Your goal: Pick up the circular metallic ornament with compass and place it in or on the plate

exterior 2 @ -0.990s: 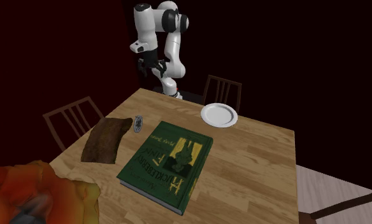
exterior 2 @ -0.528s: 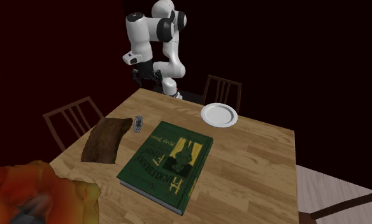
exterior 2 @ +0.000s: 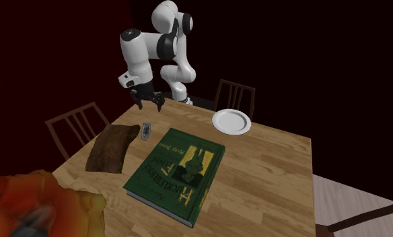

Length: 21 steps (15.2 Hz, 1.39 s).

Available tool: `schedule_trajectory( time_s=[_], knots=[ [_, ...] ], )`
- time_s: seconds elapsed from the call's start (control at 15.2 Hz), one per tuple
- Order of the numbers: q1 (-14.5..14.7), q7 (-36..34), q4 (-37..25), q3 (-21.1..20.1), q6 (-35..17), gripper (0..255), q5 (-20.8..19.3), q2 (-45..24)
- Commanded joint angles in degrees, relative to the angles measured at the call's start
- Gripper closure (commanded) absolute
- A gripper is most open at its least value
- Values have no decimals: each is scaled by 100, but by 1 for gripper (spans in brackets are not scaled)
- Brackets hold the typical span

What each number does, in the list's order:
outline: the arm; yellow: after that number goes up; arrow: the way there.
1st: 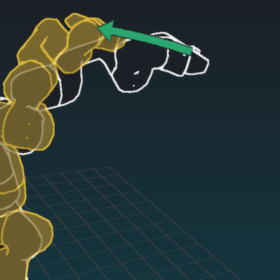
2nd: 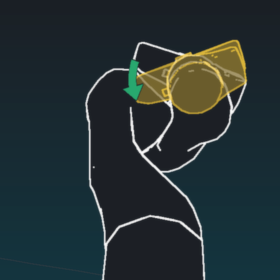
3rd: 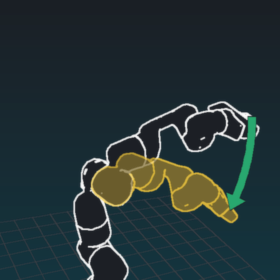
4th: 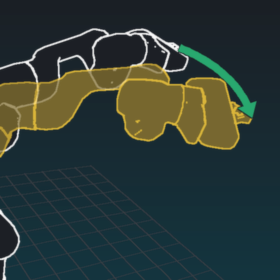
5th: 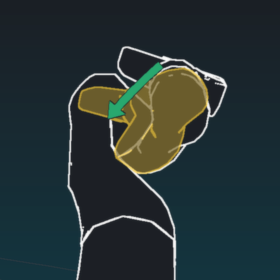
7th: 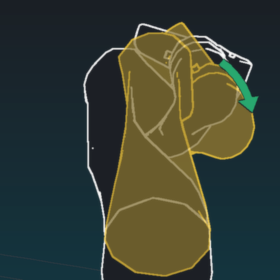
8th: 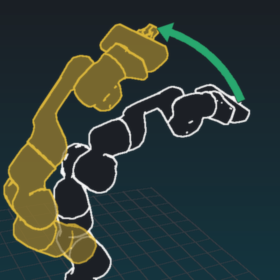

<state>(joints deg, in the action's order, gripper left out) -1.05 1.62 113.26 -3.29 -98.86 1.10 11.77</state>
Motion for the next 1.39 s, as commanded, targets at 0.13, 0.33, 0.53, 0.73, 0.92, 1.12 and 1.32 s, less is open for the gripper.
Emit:
schedule_trajectory(
  time_s=[0.13,0.33,0.53,0.73,0.92,1.12,1.32],
  knots=[
    [-27,-61,-918,6,-18,0,-66,-995],
    [-27,-85,-1104,6,-84,0,-83,-1263],
    [-26,-85,-868,6,-314,0,-82,-1257],
    [-26,-85,-601,5,-588,0,-82,-1265],
    [-26,-85,-601,5,-589,0,-82,-1265],
    [-26,-85,-601,5,-588,0,-82,-1265],
    [-26,-84,-601,5,-589,255,-82,-1265]
  ],
)
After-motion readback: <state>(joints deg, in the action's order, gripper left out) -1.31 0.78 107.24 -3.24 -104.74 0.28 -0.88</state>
